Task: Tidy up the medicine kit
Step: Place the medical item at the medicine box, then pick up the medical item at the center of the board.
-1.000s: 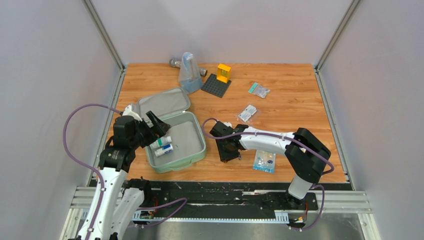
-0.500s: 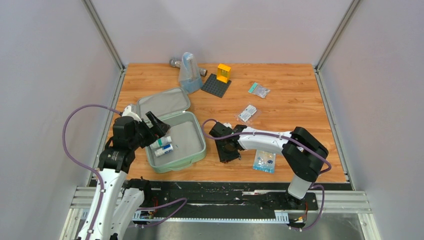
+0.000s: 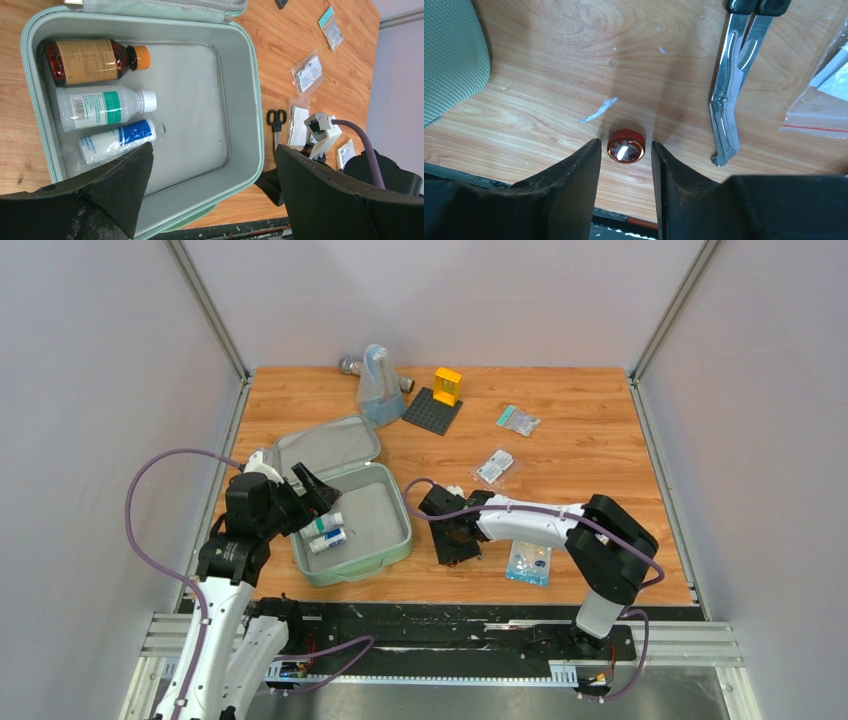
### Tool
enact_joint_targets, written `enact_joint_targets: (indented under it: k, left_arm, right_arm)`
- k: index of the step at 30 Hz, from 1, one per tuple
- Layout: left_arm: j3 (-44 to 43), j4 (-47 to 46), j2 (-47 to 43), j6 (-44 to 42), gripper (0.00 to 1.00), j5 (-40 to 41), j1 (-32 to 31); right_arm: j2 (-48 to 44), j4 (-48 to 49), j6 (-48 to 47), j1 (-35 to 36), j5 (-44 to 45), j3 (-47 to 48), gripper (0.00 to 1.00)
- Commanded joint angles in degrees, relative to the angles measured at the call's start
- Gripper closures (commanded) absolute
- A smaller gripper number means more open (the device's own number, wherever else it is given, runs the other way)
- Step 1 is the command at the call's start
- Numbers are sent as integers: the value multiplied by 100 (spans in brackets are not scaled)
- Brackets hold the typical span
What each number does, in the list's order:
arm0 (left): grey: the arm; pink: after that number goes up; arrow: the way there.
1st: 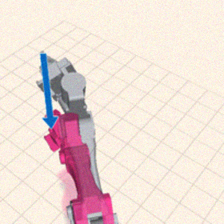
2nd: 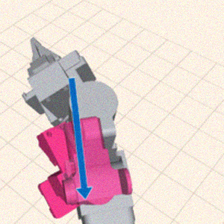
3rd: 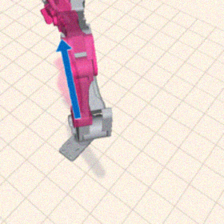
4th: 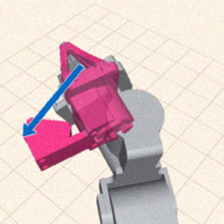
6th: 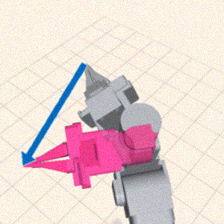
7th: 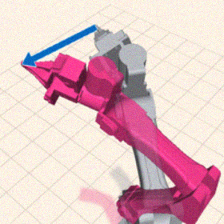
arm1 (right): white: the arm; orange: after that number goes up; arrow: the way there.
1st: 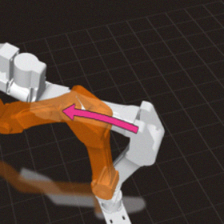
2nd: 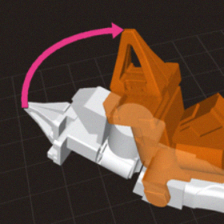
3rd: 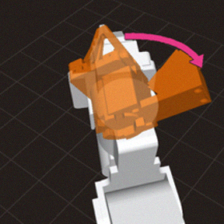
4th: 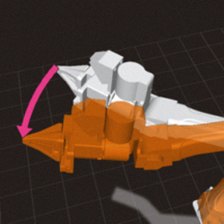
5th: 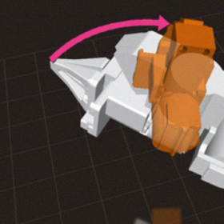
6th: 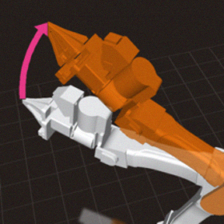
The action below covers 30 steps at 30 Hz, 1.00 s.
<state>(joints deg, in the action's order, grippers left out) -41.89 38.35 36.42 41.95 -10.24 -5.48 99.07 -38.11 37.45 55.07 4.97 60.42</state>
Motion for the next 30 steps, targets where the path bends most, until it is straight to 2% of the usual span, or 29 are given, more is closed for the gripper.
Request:
enact_joint_targets:
  k: [1, 9, 13, 20, 25, 30]
  left_arm:
    - [-27, -164, -6, -147, 0, -140, 46]
    - [-215, -359, 226, -404, 0, -431, -33]
    - [-382, -403, 459, -440, 0, -134, -514]
    - [-904, -544, 1357, -539, 0, 743, -2147]
    - [-1582, -715, 2437, -943, 2, 995, -3429]
    - [-2087, -812, 3569, -1267, 7, 1433, -4444]
  right_arm:
    - [-488, 171, 225, 10, 235, -68, 57]
    - [-1728, 251, 605, -116, 717, -425, 49]
    - [-2020, 226, 809, -386, 729, -637, 48]
    - [-2464, 195, 1210, -767, 738, -987, 47]
    - [-3066, -148, 2139, -1033, 1210, -1318, 45]
    - [-3921, -222, 2607, -1606, 1332, -1854, 36]
